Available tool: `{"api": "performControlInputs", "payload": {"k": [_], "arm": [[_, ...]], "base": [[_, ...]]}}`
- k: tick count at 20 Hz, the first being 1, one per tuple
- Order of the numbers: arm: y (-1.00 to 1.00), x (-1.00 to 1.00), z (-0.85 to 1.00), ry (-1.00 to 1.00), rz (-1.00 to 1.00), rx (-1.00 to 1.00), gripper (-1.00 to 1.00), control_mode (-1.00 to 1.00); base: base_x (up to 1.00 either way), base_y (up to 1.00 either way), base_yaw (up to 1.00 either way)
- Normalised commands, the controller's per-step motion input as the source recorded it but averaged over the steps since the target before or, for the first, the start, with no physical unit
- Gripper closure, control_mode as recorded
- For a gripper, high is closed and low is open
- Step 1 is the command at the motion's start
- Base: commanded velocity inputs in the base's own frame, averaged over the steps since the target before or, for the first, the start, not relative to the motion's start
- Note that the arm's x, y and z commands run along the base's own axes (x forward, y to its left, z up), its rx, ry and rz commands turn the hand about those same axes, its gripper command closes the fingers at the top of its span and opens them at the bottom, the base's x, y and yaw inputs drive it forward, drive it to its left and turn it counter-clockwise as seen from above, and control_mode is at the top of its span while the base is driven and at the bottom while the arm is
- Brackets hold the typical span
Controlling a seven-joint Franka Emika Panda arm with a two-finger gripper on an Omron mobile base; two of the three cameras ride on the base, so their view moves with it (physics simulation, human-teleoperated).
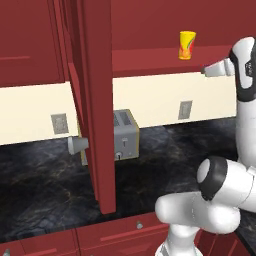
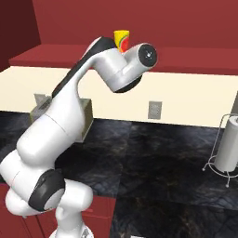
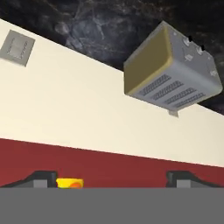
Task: Move the cup from next to the sink to the open cabinet. Then, move the bowl with the kiwi to the fridge to clear the area for faucet cleaning.
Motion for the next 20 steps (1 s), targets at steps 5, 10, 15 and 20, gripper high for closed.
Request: {"api": "performControlInputs", "payload": {"k": [5, 10, 15, 20], "arm": [[0.09, -1.0, -0.92, 0.0, -0.02, 0.0, -1.0, -1.0], [0.21, -0.91, -1.0, 0.11, 0.0, 0.0, -1.0, -1.0], [0.34, -0.44, -0.98, 0.16, 0.0, 0.0, -1.0, -1.0], [0.37, -0.08, -0.72, 0.14, 0.09, -0.32, -1.0, -1.0]], "base": [[0.0, 0.0, 0.0], [0.0, 0.0, 0.0], [0.0, 0.0, 0.0], [0.0, 0.0, 0.0]]}}
